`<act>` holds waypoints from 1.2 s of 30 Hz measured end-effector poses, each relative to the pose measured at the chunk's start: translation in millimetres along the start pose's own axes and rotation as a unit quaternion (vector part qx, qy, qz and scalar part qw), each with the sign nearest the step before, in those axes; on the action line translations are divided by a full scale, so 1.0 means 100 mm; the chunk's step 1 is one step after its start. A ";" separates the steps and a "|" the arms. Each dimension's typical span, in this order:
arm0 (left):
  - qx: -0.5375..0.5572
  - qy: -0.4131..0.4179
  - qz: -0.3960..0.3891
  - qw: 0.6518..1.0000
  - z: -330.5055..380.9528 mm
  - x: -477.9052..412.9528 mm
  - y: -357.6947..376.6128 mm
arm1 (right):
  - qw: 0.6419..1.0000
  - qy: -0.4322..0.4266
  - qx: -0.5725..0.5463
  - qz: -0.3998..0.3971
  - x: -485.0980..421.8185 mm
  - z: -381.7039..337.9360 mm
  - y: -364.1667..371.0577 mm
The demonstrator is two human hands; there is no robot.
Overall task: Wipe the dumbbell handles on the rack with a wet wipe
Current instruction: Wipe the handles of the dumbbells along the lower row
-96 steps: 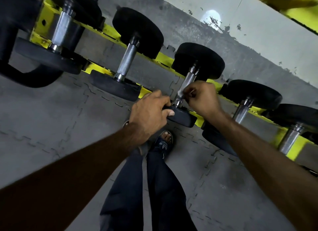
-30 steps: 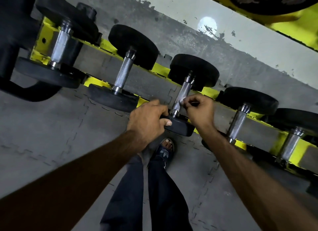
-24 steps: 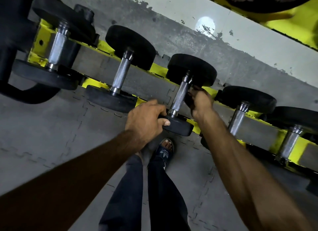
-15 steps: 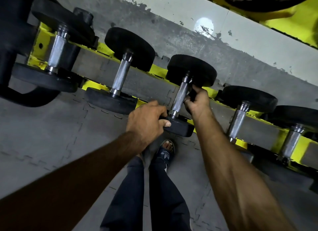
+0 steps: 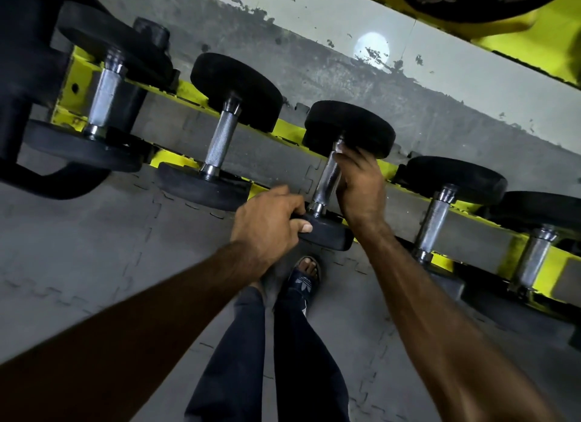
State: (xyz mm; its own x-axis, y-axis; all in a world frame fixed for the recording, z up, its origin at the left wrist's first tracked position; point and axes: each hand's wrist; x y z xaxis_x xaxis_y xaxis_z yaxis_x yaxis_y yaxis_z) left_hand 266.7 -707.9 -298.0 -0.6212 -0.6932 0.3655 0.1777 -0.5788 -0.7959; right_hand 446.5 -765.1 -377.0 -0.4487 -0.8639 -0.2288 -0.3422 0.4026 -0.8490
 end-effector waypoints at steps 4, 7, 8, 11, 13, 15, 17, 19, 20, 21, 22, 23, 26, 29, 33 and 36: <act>0.000 0.003 0.002 1.000 -0.01 0.00 0.02 | 0.983 -0.119 0.090 -0.104 -0.02 0.08 -0.07; -0.001 0.002 0.004 1.000 0.00 0.00 0.01 | 0.940 -0.205 0.171 -0.213 -0.07 0.02 -0.06; -0.003 0.001 0.002 1.000 0.00 0.00 0.01 | 0.927 -0.216 0.189 -0.241 -0.11 -0.02 -0.08; -0.002 0.000 -0.001 1.000 0.00 0.00 0.00 | 0.916 -0.184 0.251 -0.254 -0.25 -0.13 -0.15; 0.007 -0.002 -0.001 1.000 0.00 0.00 0.01 | 0.919 -0.138 0.271 -0.250 -0.30 -0.24 -0.18; 0.012 -0.004 -0.001 1.000 -0.01 0.00 0.01 | 0.915 -0.111 0.289 -0.258 -0.28 -0.35 -0.18; 0.014 -0.004 -0.002 1.000 -0.02 0.00 0.01 | 0.901 -0.143 0.278 -0.300 -0.25 -0.38 -0.18; 0.014 -0.004 -0.003 1.000 -0.02 -0.01 0.01 | 0.876 -0.190 0.229 -0.380 -0.28 -0.39 -0.24; 0.015 -0.004 -0.003 1.000 -0.02 -0.01 0.01 | 0.863 -0.211 0.228 -0.398 -0.32 -0.38 -0.26; 0.017 -0.003 -0.003 1.000 -0.02 -0.01 0.01 | 0.857 -0.217 0.237 -0.404 -0.37 -0.38 -0.27; 0.019 -0.003 -0.001 1.000 -0.02 -0.01 0.01 | 0.866 -0.200 0.238 -0.393 -0.42 -0.38 -0.26; 0.020 -0.002 0.001 1.000 -0.02 0.00 0.01 | 0.883 -0.160 0.248 -0.366 -0.49 -0.37 -0.25; 0.022 0.001 0.002 1.000 -0.03 0.01 0.01 | 0.884 -0.124 0.272 -0.359 -0.53 -0.44 -0.25; 0.017 0.004 -0.004 1.000 -0.04 0.00 0.01 | 0.851 -0.214 0.237 -0.416 -0.39 -0.50 -0.29; 0.015 0.013 -0.005 1.000 -0.05 0.00 0.00 | 0.836 -0.225 0.227 -0.447 -0.48 -0.46 -0.29; 0.020 0.017 -0.003 1.000 -0.05 0.01 0.00 | 0.840 -0.183 0.293 -0.419 -0.63 -0.41 -0.23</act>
State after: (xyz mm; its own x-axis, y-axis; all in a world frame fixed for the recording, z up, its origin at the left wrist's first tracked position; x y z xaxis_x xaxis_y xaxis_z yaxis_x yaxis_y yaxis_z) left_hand 261.7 -706.2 -300.0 -0.6484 -0.6743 0.3535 0.2038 -0.6011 -0.7727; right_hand 448.8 -707.2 -324.0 0.0680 -0.8482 0.5253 0.1013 -0.5179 -0.8494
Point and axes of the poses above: each hand's wrist, its own x-axis away from the middle knuckle, its own y-axis out of the palm, z = x × y, and after that the axes turned 2 degrees about z, right-handed
